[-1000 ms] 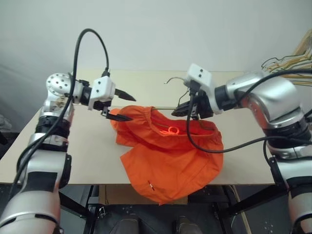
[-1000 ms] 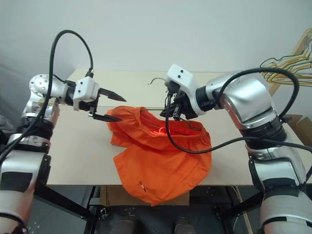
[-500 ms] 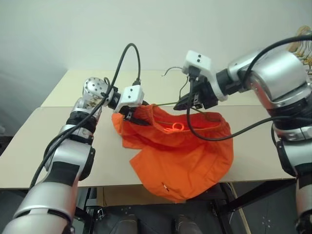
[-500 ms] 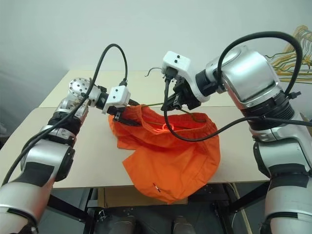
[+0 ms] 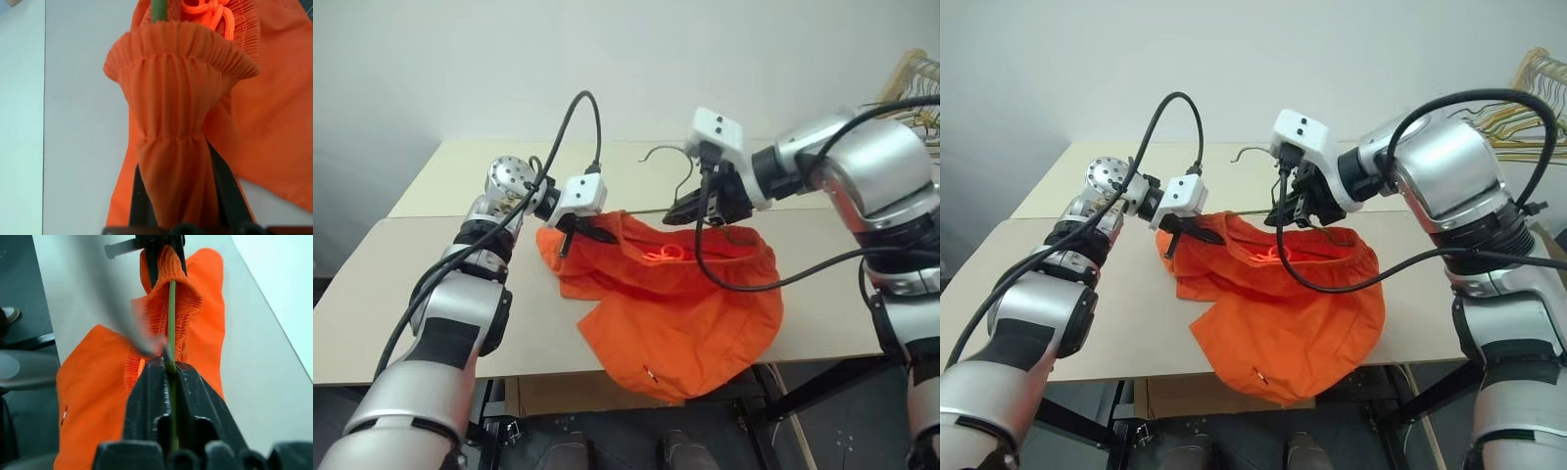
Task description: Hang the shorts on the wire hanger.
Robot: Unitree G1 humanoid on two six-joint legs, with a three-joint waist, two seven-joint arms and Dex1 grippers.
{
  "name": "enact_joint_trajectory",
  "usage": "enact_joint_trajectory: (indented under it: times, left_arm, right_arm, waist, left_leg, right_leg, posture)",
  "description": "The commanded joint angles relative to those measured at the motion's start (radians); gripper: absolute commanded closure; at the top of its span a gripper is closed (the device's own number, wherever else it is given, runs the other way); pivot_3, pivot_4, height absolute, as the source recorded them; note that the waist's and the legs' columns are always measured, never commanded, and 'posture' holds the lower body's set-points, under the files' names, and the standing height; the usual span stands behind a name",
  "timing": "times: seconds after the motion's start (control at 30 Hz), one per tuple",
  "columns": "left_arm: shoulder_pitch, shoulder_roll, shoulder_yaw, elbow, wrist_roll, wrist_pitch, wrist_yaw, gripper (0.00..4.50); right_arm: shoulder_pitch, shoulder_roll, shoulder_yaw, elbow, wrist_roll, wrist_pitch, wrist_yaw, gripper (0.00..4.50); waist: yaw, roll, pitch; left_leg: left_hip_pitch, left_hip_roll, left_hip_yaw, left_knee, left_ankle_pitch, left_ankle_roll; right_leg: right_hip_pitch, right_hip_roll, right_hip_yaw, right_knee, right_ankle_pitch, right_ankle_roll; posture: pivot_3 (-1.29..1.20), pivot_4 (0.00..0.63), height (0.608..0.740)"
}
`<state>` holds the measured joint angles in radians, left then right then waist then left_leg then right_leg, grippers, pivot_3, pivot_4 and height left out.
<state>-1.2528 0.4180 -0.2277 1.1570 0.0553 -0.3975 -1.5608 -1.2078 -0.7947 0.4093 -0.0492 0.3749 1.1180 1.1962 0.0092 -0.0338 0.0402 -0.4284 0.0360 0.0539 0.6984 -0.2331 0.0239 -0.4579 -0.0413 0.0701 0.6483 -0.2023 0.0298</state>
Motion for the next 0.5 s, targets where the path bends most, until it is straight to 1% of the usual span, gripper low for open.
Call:
enact_joint_trajectory:
  times: [0.03, 0.07, 0.1, 0.17, 0.2, 0.27, 0.33, 0.43, 0.5]
  left_arm:
    - [-0.046, 0.017, 0.027, -0.004, -0.005, 0.005, -0.005, 4.50]
    - [-0.045, 0.019, 0.029, -0.004, -0.006, 0.010, -0.007, 4.50]
    - [-0.044, 0.021, 0.030, -0.004, -0.005, 0.013, -0.008, 4.50]
    - [-0.038, 0.026, 0.033, -0.005, -0.004, 0.012, -0.011, 4.50]
    - [-0.035, 0.027, 0.033, -0.006, -0.003, 0.014, -0.012, 4.50]
    - [-0.029, 0.029, 0.034, -0.008, -0.002, 0.013, -0.013, 4.50]
    - [-0.027, 0.029, 0.035, -0.008, -0.002, 0.014, -0.013, 4.50]
    - [-0.028, 0.029, 0.036, -0.007, 0.000, 0.018, -0.007, 4.50]
    - [-0.029, 0.031, 0.037, -0.007, 0.000, 0.017, -0.007, 4.50]
  right_arm:
    - [0.022, -0.067, -0.086, -0.058, -0.008, -0.012, -0.026, 2.96]
    - [0.030, -0.087, -0.110, -0.073, 0.002, -0.004, -0.028, 2.61]
    - [0.038, -0.110, -0.138, -0.090, 0.011, 0.005, -0.034, 2.37]
    - [0.059, -0.158, -0.190, -0.130, 0.030, 0.016, -0.035, 1.72]
    - [0.071, -0.180, -0.213, -0.150, 0.043, 0.023, -0.032, 1.28]
    - [0.108, -0.225, -0.261, -0.193, 0.073, 0.036, -0.025, 0.57]
    - [0.180, -0.280, -0.307, -0.244, 0.092, 0.030, -0.020, 0.05]
    - [0.336, -0.372, -0.368, -0.309, 0.097, -0.017, -0.008, 0.05]
    - [0.414, -0.400, -0.406, -0.332, 0.109, -0.032, -0.008, 0.05]
  waist:
    - [0.000, 0.000, 0.000]
    - [0.001, 0.000, 0.000]
    - [0.001, 0.000, 0.000]
    - [0.001, 0.000, 0.000]
    - [0.002, 0.000, 0.000]
    - [0.002, 0.000, 0.000]
    - [0.002, 0.000, 0.000]
    - [0.002, 0.000, 0.000]
    - [0.002, 0.000, 0.000]
  left_leg:
    - [0.000, 0.000, 0.000, 0.000, 0.000, 0.000]
    - [0.000, 0.000, 0.000, 0.000, 0.000, 0.000]
    - [0.000, 0.000, 0.000, 0.000, 0.000, 0.000]
    - [-0.001, 0.000, 0.000, 0.000, 0.000, 0.000]
    - [-0.001, 0.000, 0.000, 0.000, 0.000, 0.000]
    - [-0.001, 0.000, 0.000, -0.001, 0.000, 0.000]
    - [0.000, 0.000, 0.000, -0.001, 0.000, 0.000]
    - [0.000, 0.000, 0.000, 0.000, 0.000, 0.000]
    - [0.001, -0.001, 0.001, 0.000, 0.000, 0.000]
  right_leg:
    - [0.000, 0.000, 0.000, 0.000, 0.000, 0.000]
    - [0.000, 0.000, 0.000, 0.000, 0.000, 0.000]
    - [0.000, 0.000, 0.000, 0.000, 0.000, 0.000]
    - [0.000, 0.000, 0.000, -0.001, 0.000, 0.000]
    - [0.000, 0.000, 0.000, -0.001, 0.000, 0.001]
    - [0.000, 0.000, 0.000, -0.001, -0.001, 0.001]
    - [0.000, 0.000, 0.000, -0.001, -0.001, 0.001]
    - [0.001, 0.000, 0.000, -0.001, -0.001, 0.001]
    - [0.001, -0.001, 0.001, -0.001, -0.001, 0.001]
  posture:
    - [0.02, 0.000, 0.740]
    - [0.02, 0.000, 0.740]
    - [0.02, 0.000, 0.740]
    - [0.01, 0.000, 0.740]
    - [0.01, 0.000, 0.740]
    - [0.02, 0.000, 0.740]
    - [0.02, 0.000, 0.740]
    - [0.02, 0.000, 0.740]
    - [0.03, 0.000, 0.740]
